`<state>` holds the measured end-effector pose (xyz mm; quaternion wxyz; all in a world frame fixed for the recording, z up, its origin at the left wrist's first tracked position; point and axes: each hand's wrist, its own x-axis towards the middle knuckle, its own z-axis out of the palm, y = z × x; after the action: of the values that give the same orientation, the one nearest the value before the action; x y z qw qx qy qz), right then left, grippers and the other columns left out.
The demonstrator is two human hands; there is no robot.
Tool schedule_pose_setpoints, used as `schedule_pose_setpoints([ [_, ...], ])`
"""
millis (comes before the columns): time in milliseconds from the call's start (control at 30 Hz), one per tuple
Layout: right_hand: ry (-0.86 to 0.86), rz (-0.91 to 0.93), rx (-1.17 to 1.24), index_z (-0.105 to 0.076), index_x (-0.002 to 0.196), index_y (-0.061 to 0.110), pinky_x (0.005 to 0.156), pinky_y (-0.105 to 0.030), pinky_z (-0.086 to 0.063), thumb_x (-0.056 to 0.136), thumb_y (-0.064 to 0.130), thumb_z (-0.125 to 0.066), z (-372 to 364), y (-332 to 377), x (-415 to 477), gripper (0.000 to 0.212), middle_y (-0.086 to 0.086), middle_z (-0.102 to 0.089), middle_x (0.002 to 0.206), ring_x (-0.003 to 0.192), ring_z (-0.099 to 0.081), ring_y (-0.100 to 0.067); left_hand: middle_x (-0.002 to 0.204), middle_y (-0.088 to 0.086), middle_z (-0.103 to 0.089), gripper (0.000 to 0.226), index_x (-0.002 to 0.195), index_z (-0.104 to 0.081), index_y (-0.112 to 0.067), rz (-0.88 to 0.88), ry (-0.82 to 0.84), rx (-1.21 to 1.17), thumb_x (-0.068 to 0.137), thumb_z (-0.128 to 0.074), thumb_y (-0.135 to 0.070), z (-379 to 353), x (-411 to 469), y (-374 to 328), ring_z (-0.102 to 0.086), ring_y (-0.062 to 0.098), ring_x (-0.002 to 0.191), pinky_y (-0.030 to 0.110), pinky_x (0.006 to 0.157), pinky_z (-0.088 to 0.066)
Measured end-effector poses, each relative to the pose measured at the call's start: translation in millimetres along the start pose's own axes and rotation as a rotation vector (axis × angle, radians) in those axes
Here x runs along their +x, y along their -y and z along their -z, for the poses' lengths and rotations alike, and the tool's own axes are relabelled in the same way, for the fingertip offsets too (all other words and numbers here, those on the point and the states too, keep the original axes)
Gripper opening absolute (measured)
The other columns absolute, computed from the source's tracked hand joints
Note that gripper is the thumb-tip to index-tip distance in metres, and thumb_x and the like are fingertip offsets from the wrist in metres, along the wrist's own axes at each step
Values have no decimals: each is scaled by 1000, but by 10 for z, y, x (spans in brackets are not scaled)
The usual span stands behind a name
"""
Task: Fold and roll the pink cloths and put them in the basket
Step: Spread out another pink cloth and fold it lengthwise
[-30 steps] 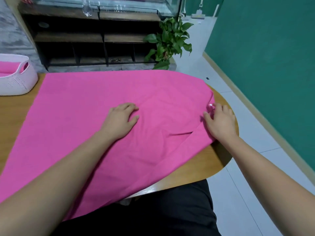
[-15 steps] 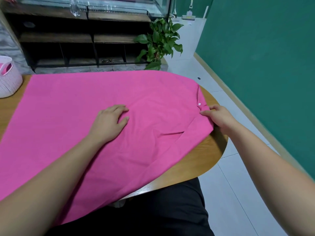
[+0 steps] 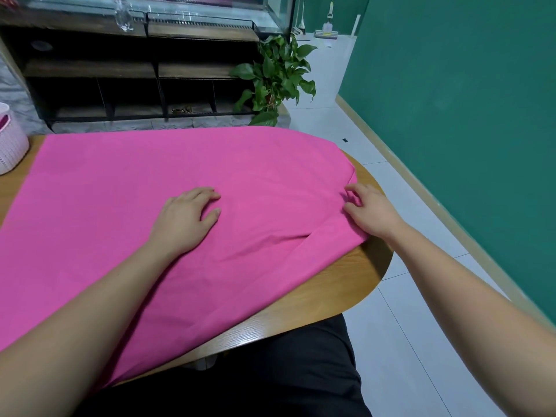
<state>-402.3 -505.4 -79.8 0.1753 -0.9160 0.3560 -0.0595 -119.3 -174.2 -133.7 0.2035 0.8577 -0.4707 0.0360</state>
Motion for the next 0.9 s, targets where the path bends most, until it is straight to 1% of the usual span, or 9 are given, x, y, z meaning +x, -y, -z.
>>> schedule_pose_setpoints([
  [67,-4,-65,-12,-56,145,25,107,-43,-47,97,48,-64,2,23,43,54,-7,-59,134,124,-58,-29,149,-6,-58,37,137,-62,-28,4,-3,-3,102,-58,-41,3,-2,-2,-55,21,137,49,107,-47],
  [133,10,-137,29,-55,144,21,97,-38,-47,95,49,-69,42,7,89,58,-7,-61,130,119,-60,-29,149,-6,-59,37,137,-62,-27,5,-5,-5,102,-58,-41,2,-4,-3,-55,21,137,49,107,-47],
  [267,41,-277,248,-62,109,14,74,-37,-46,86,37,-81,125,-60,144,37,-5,-71,107,101,-65,-29,149,-6,-59,37,136,-62,-27,3,-5,-9,102,-58,-41,0,-2,-2,-55,21,136,48,106,-47],
  [333,-27,-266,298,-62,99,11,69,-37,-46,85,31,-82,165,-102,132,32,-6,-72,92,90,-67,-27,149,-7,-59,37,137,-62,-27,7,-5,-12,102,-58,-41,1,-8,1,-55,21,136,48,106,-47],
  [467,-77,-217,434,-66,92,19,67,-35,-47,90,20,-79,283,-253,27,13,3,-68,66,70,-65,-24,148,-7,-59,37,136,-62,-27,6,-6,-13,102,-58,-41,6,-12,-4,-55,20,136,48,106,-47],
  [567,-138,-175,405,-70,89,20,66,-36,-49,92,17,-74,423,-383,-71,6,-1,-70,68,67,-65,-25,149,-6,-59,37,137,-62,-27,6,-2,-15,102,-59,-41,14,-8,-18,-55,21,137,48,107,-46],
  [667,-205,-145,376,-71,94,19,55,-29,-37,96,20,-72,605,-447,-200,3,-4,-61,65,57,-50,-20,149,-6,-59,37,137,-62,-27,0,0,-11,102,-59,-40,18,-4,-25,-55,21,137,50,106,-47],
  [800,-11,-49,342,-74,87,25,56,-30,-30,93,49,-78,733,-448,-471,25,-4,-57,56,55,-39,-18,148,-5,-59,36,137,-62,-26,-1,-1,-14,102,-60,-38,25,-12,-23,-55,22,136,50,107,-47],
  [900,202,-32,277,-77,83,19,55,-26,-30,85,50,-84,708,-443,-706,32,5,-56,54,55,-37,-12,148,-5,-60,36,136,-62,-26,-3,0,-17,102,-61,-38,25,-15,-23,-55,22,137,51,107,-47],
])
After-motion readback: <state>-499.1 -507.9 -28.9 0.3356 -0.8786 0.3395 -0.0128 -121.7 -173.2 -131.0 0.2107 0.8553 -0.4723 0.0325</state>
